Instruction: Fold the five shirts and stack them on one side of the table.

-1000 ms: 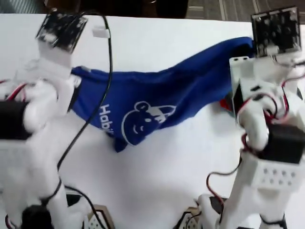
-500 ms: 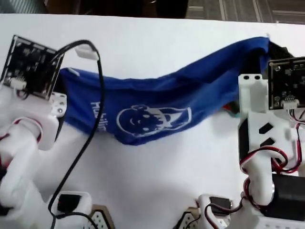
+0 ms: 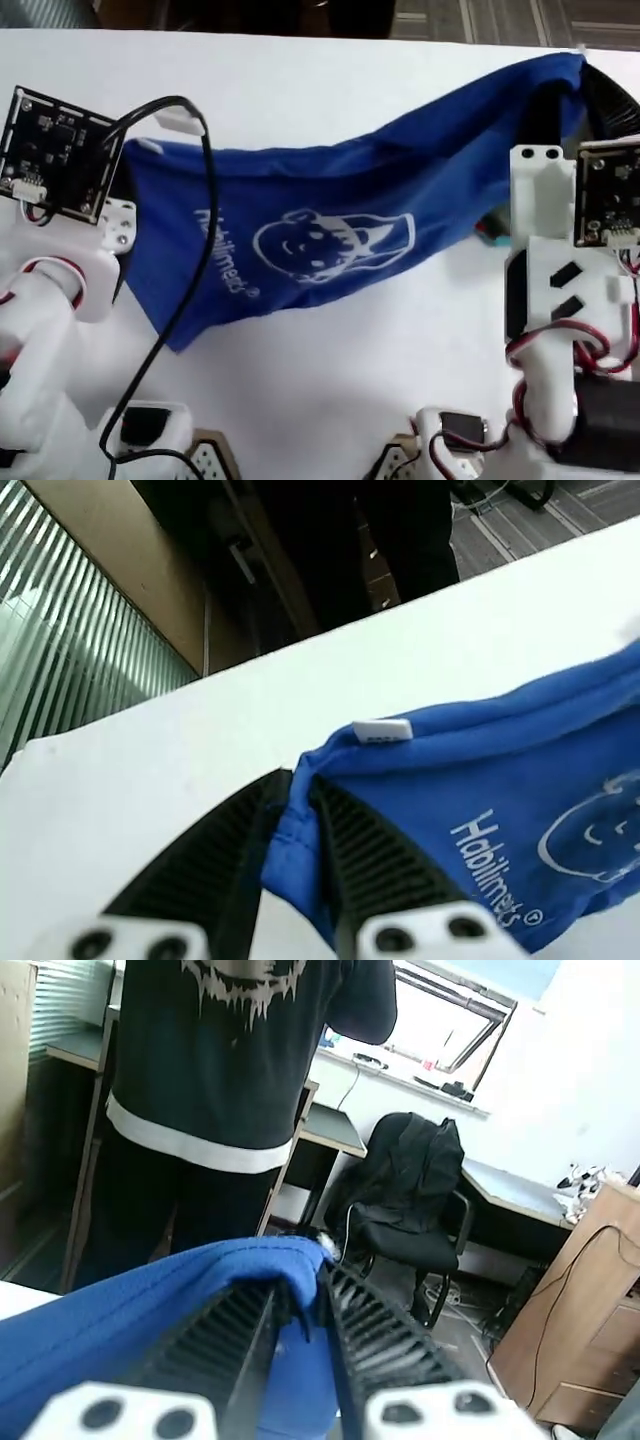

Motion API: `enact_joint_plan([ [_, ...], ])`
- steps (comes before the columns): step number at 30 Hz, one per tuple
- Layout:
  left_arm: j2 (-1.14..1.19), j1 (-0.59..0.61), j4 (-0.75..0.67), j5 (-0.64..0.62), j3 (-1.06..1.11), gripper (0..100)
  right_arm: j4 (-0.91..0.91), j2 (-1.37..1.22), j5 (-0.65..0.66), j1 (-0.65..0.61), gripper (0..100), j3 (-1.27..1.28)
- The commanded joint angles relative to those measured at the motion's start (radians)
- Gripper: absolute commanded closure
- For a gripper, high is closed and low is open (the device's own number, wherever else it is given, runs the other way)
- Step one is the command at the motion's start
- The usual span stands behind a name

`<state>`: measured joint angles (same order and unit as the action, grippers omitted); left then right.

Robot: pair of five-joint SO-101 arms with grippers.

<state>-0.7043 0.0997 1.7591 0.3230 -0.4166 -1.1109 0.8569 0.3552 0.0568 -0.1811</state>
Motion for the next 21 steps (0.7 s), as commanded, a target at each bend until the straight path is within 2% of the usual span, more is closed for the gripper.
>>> enact_joint_plan([
  [1, -0.011, 0.017, 0.026, -0.002, -0.021, 97, -0.074, 0.056, 0.000, -0.004, 98.0, -0.078],
  [6, -0.009, 0.074, 0.026, -0.006, -0.016, 97, -0.097, 0.062, 0.000, -0.002, 98.0, -0.155],
  [12, -0.011, 0.084, 0.026, -0.005, 0.101, 97, -0.064, 0.001, 0.000, 0.001, 98.0, -0.258],
  [17, -0.032, 0.084, 0.026, -0.005, 0.093, 97, -0.067, -0.025, 0.000, -0.002, 98.0, -0.351],
  [21, -0.126, 0.081, 0.025, -0.005, 0.087, 97, -0.145, -0.025, -0.003, -0.005, 97.9, -0.423],
])
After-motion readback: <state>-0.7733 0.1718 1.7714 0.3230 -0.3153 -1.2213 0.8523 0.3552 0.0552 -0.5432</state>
